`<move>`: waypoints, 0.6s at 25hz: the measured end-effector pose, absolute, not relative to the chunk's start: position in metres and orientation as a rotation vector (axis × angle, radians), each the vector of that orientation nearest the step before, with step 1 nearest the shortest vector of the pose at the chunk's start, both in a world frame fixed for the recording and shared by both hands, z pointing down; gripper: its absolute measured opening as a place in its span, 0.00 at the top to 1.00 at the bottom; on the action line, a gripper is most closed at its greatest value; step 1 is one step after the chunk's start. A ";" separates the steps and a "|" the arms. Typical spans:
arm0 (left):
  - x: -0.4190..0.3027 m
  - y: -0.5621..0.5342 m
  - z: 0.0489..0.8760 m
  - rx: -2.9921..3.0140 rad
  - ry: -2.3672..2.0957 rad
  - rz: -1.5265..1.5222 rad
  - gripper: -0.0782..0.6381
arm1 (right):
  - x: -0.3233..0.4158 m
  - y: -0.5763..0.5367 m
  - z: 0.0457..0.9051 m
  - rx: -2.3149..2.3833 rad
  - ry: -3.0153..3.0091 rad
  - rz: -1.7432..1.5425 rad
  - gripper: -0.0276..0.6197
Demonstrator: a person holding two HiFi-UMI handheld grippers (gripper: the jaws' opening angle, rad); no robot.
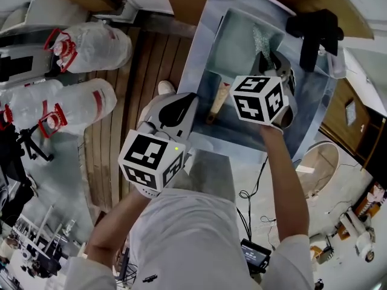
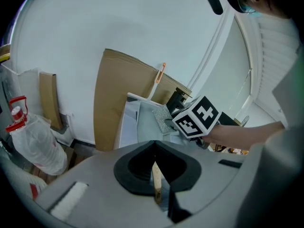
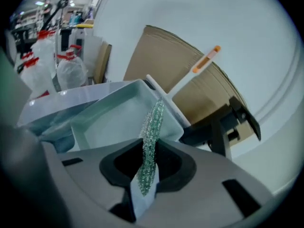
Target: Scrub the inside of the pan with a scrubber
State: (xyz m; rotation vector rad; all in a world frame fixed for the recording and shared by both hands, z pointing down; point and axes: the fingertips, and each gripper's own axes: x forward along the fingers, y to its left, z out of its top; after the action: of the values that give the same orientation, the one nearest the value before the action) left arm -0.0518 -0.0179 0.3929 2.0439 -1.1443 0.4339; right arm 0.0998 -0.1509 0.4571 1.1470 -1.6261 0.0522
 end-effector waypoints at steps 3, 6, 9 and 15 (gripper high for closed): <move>-0.054 -0.017 0.391 2.044 -1.151 0.427 0.88 | 0.086 -0.159 0.453 1.006 -1.598 -0.128 0.86; -0.058 -0.016 0.389 2.040 -1.159 0.420 0.88 | 0.072 -0.169 0.448 0.863 -1.570 -0.316 0.86; -0.060 -0.016 0.387 2.037 -1.169 0.412 0.88 | 0.063 -0.180 0.443 0.746 -1.542 -0.466 0.86; -0.065 -0.019 0.385 2.025 -1.188 0.401 0.88 | 0.050 -0.193 0.445 0.556 -1.495 -0.628 0.87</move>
State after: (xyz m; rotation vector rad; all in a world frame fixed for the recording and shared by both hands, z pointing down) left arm -0.0655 -0.0191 0.3850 2.0254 -1.1883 0.4012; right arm 0.0504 -0.1928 0.4454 0.5562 -1.4948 -0.6277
